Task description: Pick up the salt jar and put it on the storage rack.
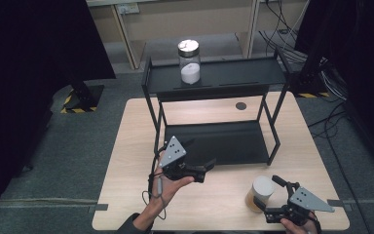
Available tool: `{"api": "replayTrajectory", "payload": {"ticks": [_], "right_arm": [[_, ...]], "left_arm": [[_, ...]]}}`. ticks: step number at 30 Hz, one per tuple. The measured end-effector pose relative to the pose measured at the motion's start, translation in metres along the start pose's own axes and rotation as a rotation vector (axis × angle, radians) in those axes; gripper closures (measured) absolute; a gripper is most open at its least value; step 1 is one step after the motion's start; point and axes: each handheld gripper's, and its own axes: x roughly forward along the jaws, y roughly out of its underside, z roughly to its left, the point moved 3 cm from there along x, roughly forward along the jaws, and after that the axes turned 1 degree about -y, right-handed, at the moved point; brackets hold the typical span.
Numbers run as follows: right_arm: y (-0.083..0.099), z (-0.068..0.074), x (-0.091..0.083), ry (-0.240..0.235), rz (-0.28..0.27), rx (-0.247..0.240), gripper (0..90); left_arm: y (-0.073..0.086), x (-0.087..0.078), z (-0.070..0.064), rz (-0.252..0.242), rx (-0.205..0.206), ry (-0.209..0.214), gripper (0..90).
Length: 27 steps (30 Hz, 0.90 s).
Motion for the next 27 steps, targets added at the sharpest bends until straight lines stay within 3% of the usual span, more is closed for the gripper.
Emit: {"api": "replayTrajectory", "payload": {"ticks": [9, 17, 27], "right_arm": [[0.0, 0.0, 0.001, -0.001, 0.004, 0.004, 0.3], [0.001, -0.001, 0.001, -0.001, 0.003, 0.005, 0.4], [0.001, -0.001, 0.001, -0.002, 0.003, 0.005, 0.4]], "left_arm": [[0.023, 0.002, 0.0, 0.04, -0.01, 0.026, 1.9], [0.037, -0.002, -0.004, 0.04, 0.007, 0.022, 1.9], [0.06, 0.0, -0.01, 0.049, -0.005, 0.027, 1.9]]}}
